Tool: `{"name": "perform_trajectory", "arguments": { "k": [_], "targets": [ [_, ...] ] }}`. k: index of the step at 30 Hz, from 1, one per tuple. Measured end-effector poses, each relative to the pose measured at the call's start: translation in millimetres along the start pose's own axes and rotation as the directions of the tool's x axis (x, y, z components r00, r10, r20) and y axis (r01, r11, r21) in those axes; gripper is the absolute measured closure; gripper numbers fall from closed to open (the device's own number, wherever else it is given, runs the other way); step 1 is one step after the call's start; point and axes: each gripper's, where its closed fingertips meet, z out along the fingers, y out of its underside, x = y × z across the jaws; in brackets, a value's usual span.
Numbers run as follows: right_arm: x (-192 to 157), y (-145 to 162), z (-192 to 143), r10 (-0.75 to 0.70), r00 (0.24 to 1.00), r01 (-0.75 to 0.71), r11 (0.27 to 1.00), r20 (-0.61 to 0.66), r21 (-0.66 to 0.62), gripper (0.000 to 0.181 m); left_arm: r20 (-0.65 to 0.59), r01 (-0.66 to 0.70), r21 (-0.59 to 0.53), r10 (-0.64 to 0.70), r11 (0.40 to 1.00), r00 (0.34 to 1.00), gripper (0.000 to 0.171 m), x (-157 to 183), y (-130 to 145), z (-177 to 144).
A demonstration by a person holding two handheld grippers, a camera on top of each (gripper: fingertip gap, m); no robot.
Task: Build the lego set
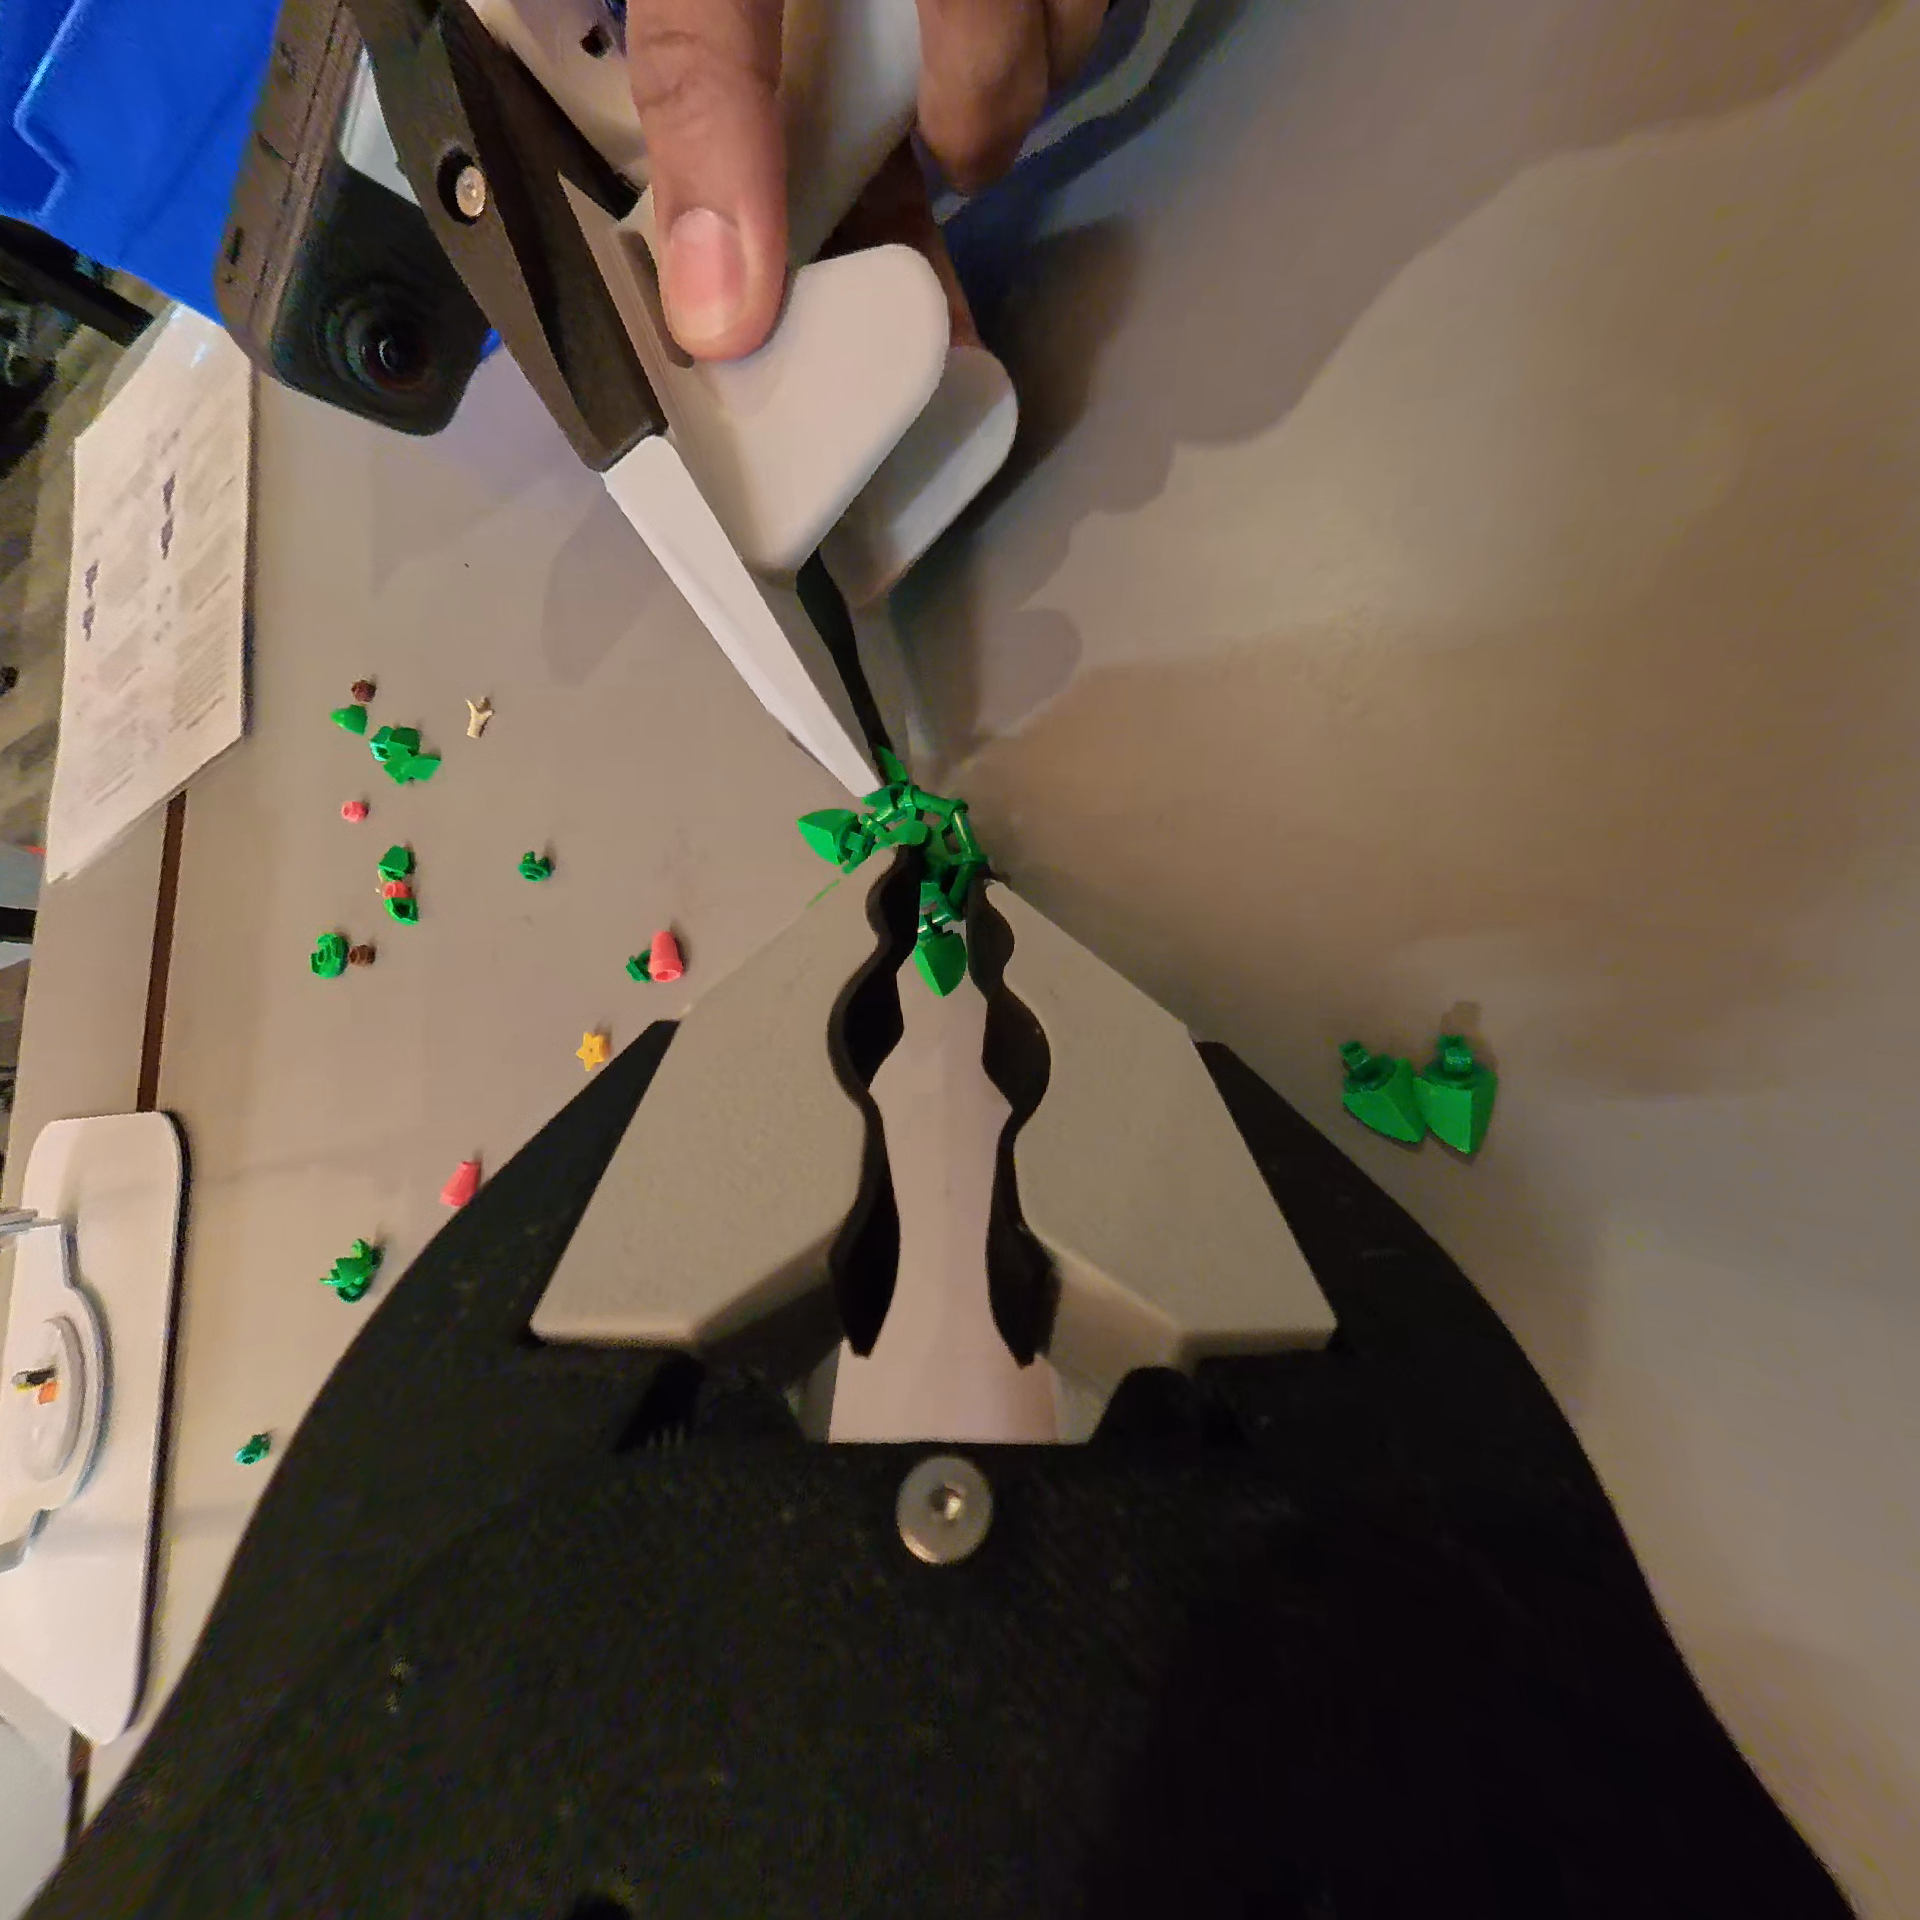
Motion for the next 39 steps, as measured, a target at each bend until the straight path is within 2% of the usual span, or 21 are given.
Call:
{"name": "perform_trajectory", "arguments": {
  "k": [2,5,8,11,13,19,23,26,30,32,36,39],
  "targets": [
    [5,0,-1,-0.06,0.996,0.06,0.998,-0.071,0.001,0.162,0.001,0.004,0.002,-0.004,1.0,1.0,0.166,-1,0,1],
    [-1,5,-2,-0.131,0.985,0.13,0.991,-0.114,-0.014,0.149,-0.015,0.026,0.012,-0.026,1.0,1.0,0.166,0,-1,1],
    [-3,7,-5,-0.211,0.954,0.21,0.977,-0.213,-0.027,0.14,-0.06,0.073,0.001,-0.072,0.997,0.996,0.162,1,-2,0],
    [-7,10,-9,-0.271,0.914,0.274,0.961,-0.302,-0.035,0.135,-0.084,0.091,-0.028,-0.093,0.995,0.992,0.148,2,0,-3],
    [-14,12,-11,-0.297,0.898,0.31,0.951,-0.325,-0.014,0.134,-0.074,0.091,-0.021,-0.092,0.996,0.993,0.145,0,-1,-7],
    [-36,25,-8,-0.373,0.846,0.432,0.899,-0.38,0.078,0.138,-0.082,0.198,0.112,-0.19,0.974,0.978,0.146,-15,-14,-40],
    [-34,43,2,-0.453,0.731,0.56,0.826,-0.511,0.07,0.14,-0.079,0.319,0.178,-0.309,0.931,0.948,0.155,-27,-2,-64],
    [-34,59,25,-0.521,0.637,0.654,0.756,-0.568,0.041,0.142,-0.157,0.423,0.188,-0.398,0.887,0.904,0.157,-15,11,-77],
    [-26,69,50,-0.606,0.404,0.779,0.62,-0.685,-0.089,0.145,-0.254,0.507,0.191,-0.457,0.84,0.852,0.154,10,20,-86],
    [-21,68,56,-0.611,0.307,0.799,0.582,-0.729,-0.151,0.152,-0.275,0.522,0.193,-0.465,0.831,0.841,0.153,19,21,-88],
    [-22,70,74,-0.605,0.298,0.812,0.567,-0.739,-0.137,0.157,-0.295,0.512,0.152,-0.456,0.845,0.84,0.154,38,24,-87],
    [-20,71,79,-0.578,0.287,0.817,0.564,-0.764,-0.121,0.15,-0.299,0.491,0.097,-0.445,0.866,0.844,0.148,53,31,-82]
  ]
}}
